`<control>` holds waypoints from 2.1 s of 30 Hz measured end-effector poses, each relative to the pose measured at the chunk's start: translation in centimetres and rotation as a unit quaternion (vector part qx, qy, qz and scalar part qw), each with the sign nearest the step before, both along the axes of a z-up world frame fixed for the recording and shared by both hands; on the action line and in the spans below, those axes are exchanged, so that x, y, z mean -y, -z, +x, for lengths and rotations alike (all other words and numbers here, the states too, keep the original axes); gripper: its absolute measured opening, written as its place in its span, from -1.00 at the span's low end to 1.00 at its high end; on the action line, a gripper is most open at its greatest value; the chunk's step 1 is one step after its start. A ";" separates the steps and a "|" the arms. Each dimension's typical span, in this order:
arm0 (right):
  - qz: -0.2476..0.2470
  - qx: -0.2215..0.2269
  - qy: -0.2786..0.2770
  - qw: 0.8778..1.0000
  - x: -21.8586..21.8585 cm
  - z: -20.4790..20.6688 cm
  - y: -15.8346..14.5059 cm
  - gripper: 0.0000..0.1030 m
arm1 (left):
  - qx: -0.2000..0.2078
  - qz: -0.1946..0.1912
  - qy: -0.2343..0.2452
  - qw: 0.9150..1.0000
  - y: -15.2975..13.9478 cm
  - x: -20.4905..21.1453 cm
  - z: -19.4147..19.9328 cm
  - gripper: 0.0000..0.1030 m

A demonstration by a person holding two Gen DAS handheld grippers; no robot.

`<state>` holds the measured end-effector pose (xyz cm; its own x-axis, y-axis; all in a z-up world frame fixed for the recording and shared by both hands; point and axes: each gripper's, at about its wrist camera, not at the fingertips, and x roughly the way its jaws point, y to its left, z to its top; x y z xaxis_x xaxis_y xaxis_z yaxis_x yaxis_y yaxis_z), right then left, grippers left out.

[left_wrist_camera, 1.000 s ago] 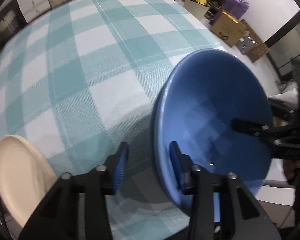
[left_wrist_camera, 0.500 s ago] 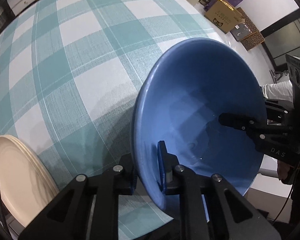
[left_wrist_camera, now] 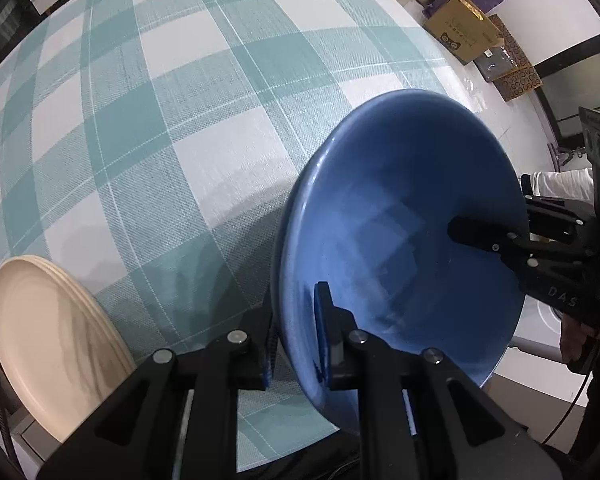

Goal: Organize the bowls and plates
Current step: 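Lift the stacked blue bowls off the table with both tools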

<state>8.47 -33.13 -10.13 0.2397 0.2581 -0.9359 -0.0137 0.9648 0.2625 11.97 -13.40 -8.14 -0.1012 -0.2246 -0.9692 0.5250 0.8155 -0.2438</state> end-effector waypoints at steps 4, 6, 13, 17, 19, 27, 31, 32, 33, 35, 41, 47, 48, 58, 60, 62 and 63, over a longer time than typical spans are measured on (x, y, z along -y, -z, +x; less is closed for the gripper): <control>-0.007 0.000 -0.004 1.000 -0.2 -0.2 0.3 -0.68 | 0.002 0.001 0.003 1.000 0.2 -0.2 -0.2 -0.72; -0.011 -0.003 -0.007 1.000 -0.3 -0.3 0.6 -0.68 | 0.007 0.004 0.005 1.000 0.2 0.0 -0.4 -0.71; -0.005 -0.023 -0.013 1.000 -0.3 0.4 1.5 -0.68 | 0.006 0.010 0.007 1.000 0.6 0.6 -0.4 -0.67; 0.000 -0.026 -0.016 1.000 -0.3 0.3 2.0 -0.64 | 0.006 0.008 0.008 1.000 0.6 0.6 -0.3 -0.65; -0.010 -0.012 -0.017 1.000 -0.6 0.1 1.8 -0.64 | 0.007 0.010 0.009 1.000 0.6 0.7 -0.4 -0.65; -0.014 0.034 -0.025 0.999 -0.3 -0.1 1.0 -0.64 | 0.008 0.011 0.009 1.000 0.8 0.5 -0.5 -0.61; 0.045 -0.002 -0.002 0.999 0.8 0.3 1.9 -0.64 | 0.009 0.012 0.010 1.000 0.8 0.6 -0.6 -0.61; 0.036 0.005 -0.011 0.999 0.5 0.2 1.7 -0.64 | 0.010 0.015 0.012 1.000 0.8 0.6 -0.6 -0.61; 0.023 0.013 -0.021 0.999 0.2 0.0 1.5 -0.65 | 0.010 0.015 0.012 1.000 0.9 0.6 -0.7 -0.62; 0.003 0.013 -0.034 0.999 -0.5 -0.2 1.4 -0.66 | 0.008 0.014 0.013 1.000 0.9 0.7 -0.8 -0.67; 0.012 0.001 -0.008 1.000 -0.3 0.3 1.6 -0.71 | 0.006 0.015 0.017 1.000 0.9 1.0 -1.0 -0.67; -0.018 -0.012 -0.013 1.000 -1.0 1.2 1.3 -0.78 | -0.004 0.015 0.014 1.000 0.7 0.6 -0.7 -0.69; -0.020 -0.015 -0.014 1.000 -1.1 1.4 1.2 -0.79 | -0.006 0.014 0.012 1.000 0.7 0.5 -0.6 -0.69; -0.013 -0.014 -0.024 1.000 -1.9 2.8 0.4 -0.80 | -0.009 0.014 -0.005 1.000 0.6 -1.0 0.5 -0.68; -0.011 -0.014 -0.023 1.000 -2.0 3.0 0.5 -0.80 | -0.006 0.014 -0.010 1.000 0.6 -1.4 0.5 -0.67; -0.011 -0.015 -0.028 0.999 -2.3 3.1 0.7 -0.80 | -0.001 0.019 -0.004 1.000 0.6 -1.4 0.1 -0.65; -0.013 -0.015 -0.031 0.999 -2.4 3.1 0.7 -0.80 | 0.000 0.022 -0.005 1.000 0.6 -1.4 -0.1 -0.65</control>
